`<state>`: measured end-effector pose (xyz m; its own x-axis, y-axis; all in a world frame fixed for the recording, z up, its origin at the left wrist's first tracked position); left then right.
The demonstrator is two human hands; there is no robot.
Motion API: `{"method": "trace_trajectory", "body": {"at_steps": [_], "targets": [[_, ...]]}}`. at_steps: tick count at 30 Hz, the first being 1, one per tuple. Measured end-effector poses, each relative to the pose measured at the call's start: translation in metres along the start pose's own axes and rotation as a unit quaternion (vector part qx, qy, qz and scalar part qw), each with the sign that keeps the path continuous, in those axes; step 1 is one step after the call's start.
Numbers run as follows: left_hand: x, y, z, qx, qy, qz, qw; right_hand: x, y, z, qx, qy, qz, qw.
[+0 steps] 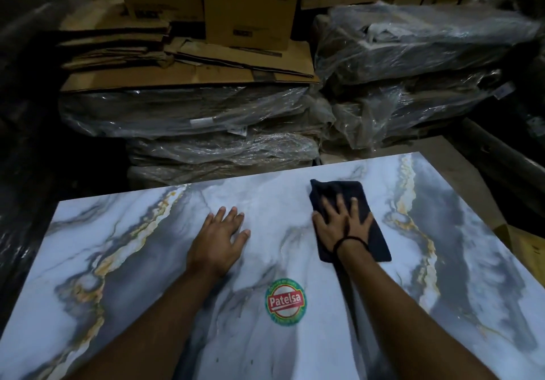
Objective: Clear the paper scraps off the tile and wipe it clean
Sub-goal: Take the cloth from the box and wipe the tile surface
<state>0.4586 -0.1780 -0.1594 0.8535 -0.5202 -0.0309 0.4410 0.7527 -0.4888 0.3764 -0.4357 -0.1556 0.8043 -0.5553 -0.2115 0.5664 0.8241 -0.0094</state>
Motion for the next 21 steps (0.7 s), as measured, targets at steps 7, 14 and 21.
{"method": "trace_trajectory", "body": {"at_steps": [7, 14, 21], "targets": [[0.0, 0.003, -0.001, -0.02, -0.017, -0.011, 1.0, -0.047, 0.095, -0.011, -0.028, -0.014, 0.197, 0.98], [-0.002, 0.0, 0.002, -0.029, -0.033, -0.01, 0.999, 0.022, 0.004, 0.0, 0.0, -0.007, -0.015, 1.0], [0.001, 0.002, -0.001, -0.024, -0.05, -0.015, 0.998, 0.065, 0.011, 0.014, 0.014, 0.034, -0.076, 0.996]]}}
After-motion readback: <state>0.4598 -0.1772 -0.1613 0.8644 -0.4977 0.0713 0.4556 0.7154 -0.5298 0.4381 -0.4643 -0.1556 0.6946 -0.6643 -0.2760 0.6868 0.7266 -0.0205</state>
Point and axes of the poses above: each hand's wrist, its own x-axis towards the middle knuckle, its own z-axis out of the back of the hand, y = z × x, the point moved 5 cm from there along x, towards the middle knuckle, and after that the axes turned 7 degrees about -x, right-handed, at the moved point
